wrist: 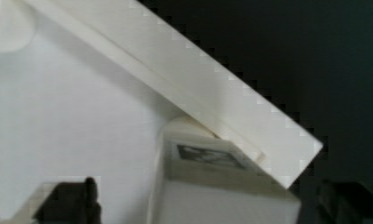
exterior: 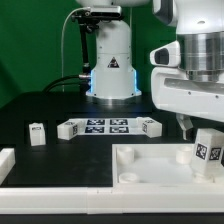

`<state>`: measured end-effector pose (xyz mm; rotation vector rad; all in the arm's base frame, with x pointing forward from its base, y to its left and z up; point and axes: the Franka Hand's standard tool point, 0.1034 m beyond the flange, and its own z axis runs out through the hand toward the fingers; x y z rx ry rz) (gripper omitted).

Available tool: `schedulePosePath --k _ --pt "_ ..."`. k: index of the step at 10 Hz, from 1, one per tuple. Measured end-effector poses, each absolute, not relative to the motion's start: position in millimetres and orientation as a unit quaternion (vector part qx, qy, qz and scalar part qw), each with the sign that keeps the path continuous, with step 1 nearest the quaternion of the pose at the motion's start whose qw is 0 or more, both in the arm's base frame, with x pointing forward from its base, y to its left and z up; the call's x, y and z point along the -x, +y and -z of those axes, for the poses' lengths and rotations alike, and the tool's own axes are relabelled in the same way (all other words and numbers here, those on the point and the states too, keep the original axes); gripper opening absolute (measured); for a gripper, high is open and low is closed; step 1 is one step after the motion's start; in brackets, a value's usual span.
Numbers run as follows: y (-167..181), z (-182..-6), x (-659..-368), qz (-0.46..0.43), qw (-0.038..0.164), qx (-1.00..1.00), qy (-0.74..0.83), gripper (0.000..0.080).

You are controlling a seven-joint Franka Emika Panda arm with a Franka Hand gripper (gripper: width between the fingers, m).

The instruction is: Assemble one leg

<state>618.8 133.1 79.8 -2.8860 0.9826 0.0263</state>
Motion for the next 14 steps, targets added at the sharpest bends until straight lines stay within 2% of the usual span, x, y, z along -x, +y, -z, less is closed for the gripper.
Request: schedulePosePath --k 6,10,11,12,13,14 --pt "130.8 -76.1 -616.6 0.002 0.035 0.998 -0.05 0.0649" --pt "120.4 -75.0 -617.4 0.004 0.035 0.991 -0.132 0.0649" --pt "119.8 -75.1 -617.5 0.004 0.035 0.991 -0.132 0.056" --pt "119.8 -75.1 -617.5 0.004 0.035 0.991 -0.132 0.0425" --pt "119.7 -75.1 -617.5 0.004 0.035 0.991 -0.132 0.0425" --pt "119.5 -75.1 -617.6 0.004 0.035 0.991 -0.132 0.0291"
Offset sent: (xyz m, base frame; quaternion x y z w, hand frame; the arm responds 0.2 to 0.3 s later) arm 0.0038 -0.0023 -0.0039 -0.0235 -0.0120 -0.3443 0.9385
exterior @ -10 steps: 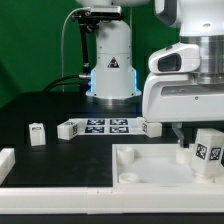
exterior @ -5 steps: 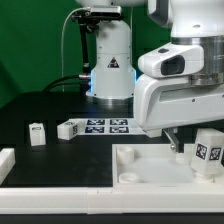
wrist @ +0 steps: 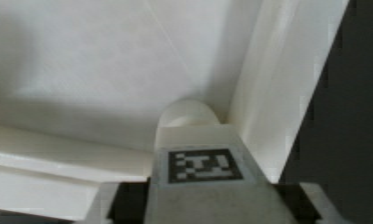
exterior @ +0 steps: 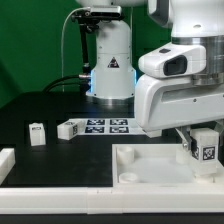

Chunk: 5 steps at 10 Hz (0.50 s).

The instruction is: Assemble one leg

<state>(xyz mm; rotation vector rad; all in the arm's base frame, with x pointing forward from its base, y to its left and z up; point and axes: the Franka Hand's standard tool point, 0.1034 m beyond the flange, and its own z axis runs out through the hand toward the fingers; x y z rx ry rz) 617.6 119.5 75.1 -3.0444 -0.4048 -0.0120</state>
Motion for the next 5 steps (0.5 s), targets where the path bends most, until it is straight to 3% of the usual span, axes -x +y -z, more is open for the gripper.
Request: schedulePosePath --k 3,5 --pt "119.7 -75.3 -618.0 0.005 0.036 0.993 -0.114 0.0291" --pt "120.9 -74.4 -618.7 0.028 0.039 0.999 -0.008 0.0291"
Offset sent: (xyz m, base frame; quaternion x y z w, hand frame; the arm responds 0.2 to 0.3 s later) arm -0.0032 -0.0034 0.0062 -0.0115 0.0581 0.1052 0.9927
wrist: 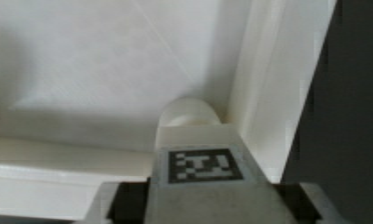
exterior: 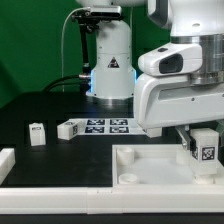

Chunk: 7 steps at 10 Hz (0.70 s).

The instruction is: Assemble one leg

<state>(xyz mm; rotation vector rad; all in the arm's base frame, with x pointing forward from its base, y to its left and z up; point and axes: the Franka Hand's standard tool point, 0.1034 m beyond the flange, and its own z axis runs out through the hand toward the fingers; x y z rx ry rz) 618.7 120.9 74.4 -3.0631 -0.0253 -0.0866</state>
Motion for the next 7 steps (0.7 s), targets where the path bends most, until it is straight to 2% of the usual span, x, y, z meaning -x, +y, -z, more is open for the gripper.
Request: schedulePosePath --k 5,7 --pt "123.0 -73.7 -621.0 0.013 0.067 0.919 0.389 0.0292" --pt "124.4 -73.9 -621.7 0.008 0.07 0.873 0.482 0.0292"
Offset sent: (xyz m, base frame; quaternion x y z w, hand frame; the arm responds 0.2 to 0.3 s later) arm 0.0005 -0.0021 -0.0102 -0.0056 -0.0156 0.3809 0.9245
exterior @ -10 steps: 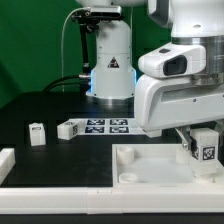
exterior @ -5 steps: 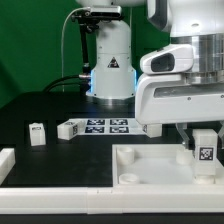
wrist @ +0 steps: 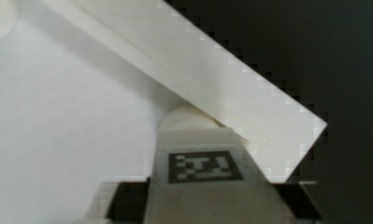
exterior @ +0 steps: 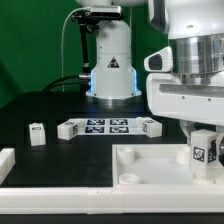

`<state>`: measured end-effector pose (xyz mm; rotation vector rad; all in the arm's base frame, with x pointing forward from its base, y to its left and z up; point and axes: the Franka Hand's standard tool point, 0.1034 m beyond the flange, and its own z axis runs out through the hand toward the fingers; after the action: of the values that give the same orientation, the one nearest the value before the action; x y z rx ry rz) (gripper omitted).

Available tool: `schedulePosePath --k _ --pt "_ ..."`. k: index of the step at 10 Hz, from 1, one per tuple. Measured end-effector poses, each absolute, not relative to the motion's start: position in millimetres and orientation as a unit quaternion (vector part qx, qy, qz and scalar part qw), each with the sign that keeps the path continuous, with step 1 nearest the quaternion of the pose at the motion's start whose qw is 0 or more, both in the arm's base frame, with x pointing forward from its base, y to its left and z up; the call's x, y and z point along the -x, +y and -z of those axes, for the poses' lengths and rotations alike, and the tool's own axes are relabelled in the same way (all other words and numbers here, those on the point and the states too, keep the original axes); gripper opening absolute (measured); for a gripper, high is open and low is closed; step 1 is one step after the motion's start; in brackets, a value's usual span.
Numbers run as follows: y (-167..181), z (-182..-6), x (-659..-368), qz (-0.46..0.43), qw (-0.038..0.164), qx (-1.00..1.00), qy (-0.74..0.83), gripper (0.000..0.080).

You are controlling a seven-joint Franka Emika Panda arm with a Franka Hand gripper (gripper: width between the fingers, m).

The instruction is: Assemble one leg

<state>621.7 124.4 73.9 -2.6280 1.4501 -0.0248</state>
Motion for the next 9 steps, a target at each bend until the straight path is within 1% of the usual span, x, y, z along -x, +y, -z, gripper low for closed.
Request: schedulePosePath --k 2,3,4,5,6,7,9 --pt "125.4 -73.9 -621.8 -0.001 0.077 0.831 0.551 0.0292" --pt "125.7 -73.8 -621.7 0.0 0.077 0.841 0.535 0.0292" --pt "125.8 -73.7 -621.6 0.002 0.077 0.853 0.516 0.0468" --pt "126.4 -73.7 -621.5 0.002 0.077 0.853 0.516 0.0585" --pt "127.0 -73.7 -621.4 0.004 0.077 0.871 0.486 0.0585" --pt "126.8 -73.8 -621.5 0.011 0.076 0.908 0.413 0.0635" --pt "126.4 -74.0 -621.9 0.023 0.073 0.96 0.269 0.0647"
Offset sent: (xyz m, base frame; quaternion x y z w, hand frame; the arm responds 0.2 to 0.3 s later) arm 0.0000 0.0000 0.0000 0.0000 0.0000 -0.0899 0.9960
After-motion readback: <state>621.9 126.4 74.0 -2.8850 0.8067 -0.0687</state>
